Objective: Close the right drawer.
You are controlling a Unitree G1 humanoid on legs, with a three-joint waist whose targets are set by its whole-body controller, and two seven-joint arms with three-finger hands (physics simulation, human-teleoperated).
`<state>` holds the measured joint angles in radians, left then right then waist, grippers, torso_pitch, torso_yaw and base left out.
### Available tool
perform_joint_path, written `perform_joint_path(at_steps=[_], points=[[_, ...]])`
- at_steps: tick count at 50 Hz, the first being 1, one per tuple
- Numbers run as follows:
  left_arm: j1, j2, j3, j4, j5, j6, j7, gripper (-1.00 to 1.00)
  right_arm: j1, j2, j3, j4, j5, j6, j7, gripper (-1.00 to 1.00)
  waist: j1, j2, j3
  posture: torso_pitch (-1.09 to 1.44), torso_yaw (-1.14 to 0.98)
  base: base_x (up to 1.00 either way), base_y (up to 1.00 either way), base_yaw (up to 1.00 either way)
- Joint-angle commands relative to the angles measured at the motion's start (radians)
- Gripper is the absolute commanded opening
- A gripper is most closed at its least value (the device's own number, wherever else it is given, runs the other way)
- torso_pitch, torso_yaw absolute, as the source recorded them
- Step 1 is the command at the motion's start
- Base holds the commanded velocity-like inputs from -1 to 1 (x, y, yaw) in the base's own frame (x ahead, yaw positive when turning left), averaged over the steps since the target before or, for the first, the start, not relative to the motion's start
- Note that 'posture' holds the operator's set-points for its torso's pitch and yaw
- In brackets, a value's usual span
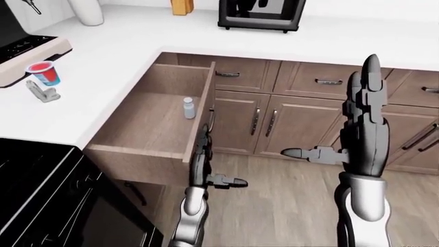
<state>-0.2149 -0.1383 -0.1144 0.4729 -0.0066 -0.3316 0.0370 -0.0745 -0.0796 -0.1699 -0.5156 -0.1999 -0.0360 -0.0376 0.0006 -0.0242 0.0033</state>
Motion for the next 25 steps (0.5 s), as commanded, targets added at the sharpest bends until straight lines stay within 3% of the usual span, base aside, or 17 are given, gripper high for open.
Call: perform_joint_path(at_steps=[1,25], points=[[-0.025,-0.002,0.007,-0.036,-0.005,-0.032,0.022,1.0,-0.017,-0.006,-0.003,-0.037,-0.001,-0.025,-0.005,1.0,0.001,-0.003,-0.018,0.0,0.0,0.0,0.0,0.0],[-0.027,0.0,0.029,0.023,-0.015,-0.1,0.142,1.0,-0.017,-0.005,0.0,-0.03,-0.004,-0.03,-0.007,1.0,-0.006,-0.001,-0.021,0.0,0.0,0.0,0.0,0.0]])
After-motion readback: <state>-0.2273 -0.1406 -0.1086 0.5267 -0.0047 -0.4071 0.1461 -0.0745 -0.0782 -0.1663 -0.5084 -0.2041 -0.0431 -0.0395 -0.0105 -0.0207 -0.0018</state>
